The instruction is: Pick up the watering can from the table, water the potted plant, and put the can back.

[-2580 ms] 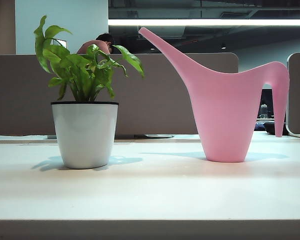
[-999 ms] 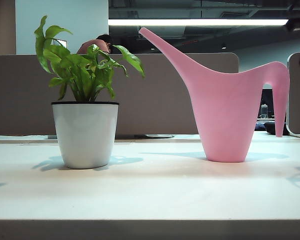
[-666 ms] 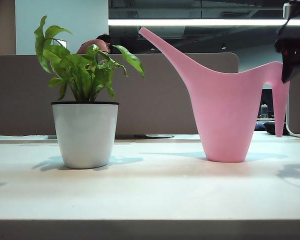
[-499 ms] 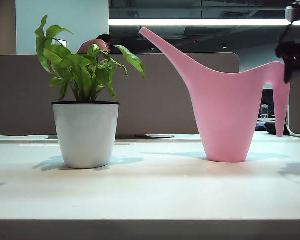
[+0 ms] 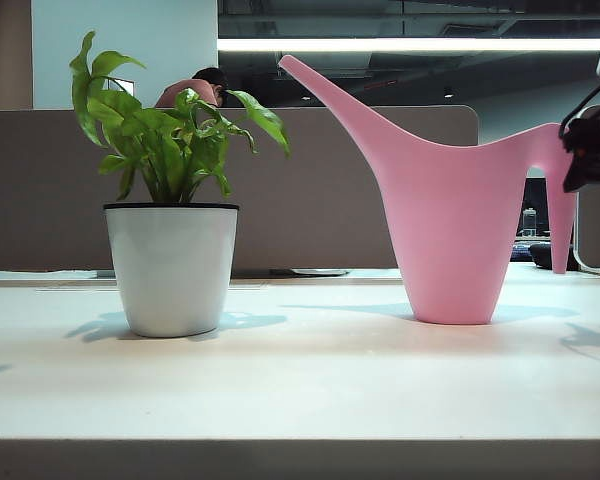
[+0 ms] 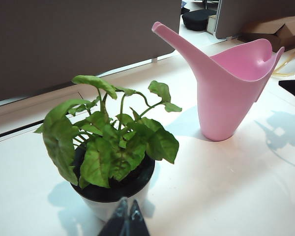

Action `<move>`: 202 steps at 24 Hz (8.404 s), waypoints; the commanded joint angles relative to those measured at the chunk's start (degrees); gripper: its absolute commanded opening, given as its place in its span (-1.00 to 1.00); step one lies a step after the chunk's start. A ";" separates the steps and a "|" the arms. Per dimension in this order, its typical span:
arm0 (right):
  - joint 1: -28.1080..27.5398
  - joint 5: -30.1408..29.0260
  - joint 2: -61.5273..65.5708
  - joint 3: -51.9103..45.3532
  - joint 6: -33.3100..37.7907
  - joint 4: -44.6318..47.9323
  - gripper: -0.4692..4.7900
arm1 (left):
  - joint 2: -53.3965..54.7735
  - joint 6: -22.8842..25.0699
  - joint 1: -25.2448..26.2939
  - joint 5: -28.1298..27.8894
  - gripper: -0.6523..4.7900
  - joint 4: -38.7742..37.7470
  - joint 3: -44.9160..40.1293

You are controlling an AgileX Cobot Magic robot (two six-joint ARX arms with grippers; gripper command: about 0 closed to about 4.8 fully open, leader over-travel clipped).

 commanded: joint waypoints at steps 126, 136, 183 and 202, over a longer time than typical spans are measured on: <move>11.43 -4.17 -2.56 23.47 -56.02 12.81 -0.27 | -0.15 0.20 0.00 0.28 -0.78 0.31 0.33; 11.47 -7.02 -2.80 25.49 -60.30 10.38 -0.27 | -0.15 0.20 0.00 0.28 -0.78 0.31 0.33; 14.23 -2.47 -3.76 29.64 -45.97 -3.32 -0.28 | -0.22 0.20 0.00 0.28 -0.78 -0.77 0.33; 5.75 4.83 0.02 22.77 -8.48 0.85 -0.28 | -0.22 0.20 0.00 0.22 -0.78 -1.64 0.33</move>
